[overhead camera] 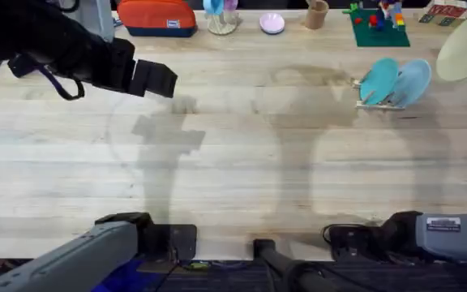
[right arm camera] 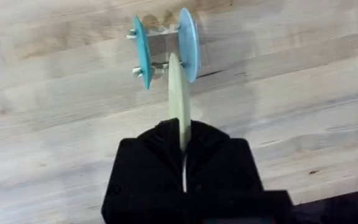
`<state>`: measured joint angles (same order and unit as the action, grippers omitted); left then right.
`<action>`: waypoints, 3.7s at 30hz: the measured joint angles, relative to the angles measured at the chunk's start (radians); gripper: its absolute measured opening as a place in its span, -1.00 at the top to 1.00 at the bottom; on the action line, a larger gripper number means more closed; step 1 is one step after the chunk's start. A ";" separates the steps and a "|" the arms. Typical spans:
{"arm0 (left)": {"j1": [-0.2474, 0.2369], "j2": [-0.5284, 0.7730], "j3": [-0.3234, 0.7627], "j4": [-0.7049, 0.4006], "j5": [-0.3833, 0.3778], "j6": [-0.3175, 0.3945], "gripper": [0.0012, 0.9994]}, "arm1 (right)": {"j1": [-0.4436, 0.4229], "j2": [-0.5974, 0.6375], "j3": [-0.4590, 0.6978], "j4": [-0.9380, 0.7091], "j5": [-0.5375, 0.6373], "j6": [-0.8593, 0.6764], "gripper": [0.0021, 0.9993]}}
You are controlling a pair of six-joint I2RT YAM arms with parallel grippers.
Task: Pick up the plates from the table one by one and place each into a slot on the dish rack.
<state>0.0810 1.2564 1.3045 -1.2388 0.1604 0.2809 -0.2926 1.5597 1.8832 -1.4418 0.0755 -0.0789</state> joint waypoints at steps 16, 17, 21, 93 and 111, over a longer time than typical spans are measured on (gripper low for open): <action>0.000 0.000 0.000 0.000 0.000 0.000 -0.99 | -0.029 0.062 0.000 0.016 -0.017 -0.023 0.94; 0.000 0.000 0.000 0.000 0.000 0.000 -0.99 | -0.029 0.070 0.000 0.019 -0.017 -0.024 0.94; 0.000 0.000 0.000 0.000 0.000 0.000 -0.99 | -0.029 0.090 0.000 0.026 -0.017 -0.027 0.94; 0.000 0.000 0.000 0.000 0.000 0.000 -0.99 | 0.015 0.164 -0.362 0.421 -0.017 -0.079 0.94; 0.000 0.000 0.000 0.000 0.000 0.000 -0.99 | 0.015 0.164 -0.362 0.422 -0.018 -0.083 0.37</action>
<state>0.0807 1.2564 1.3045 -1.2385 0.1604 0.2806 -0.2775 1.7233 1.5211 -1.0203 0.0574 -0.1616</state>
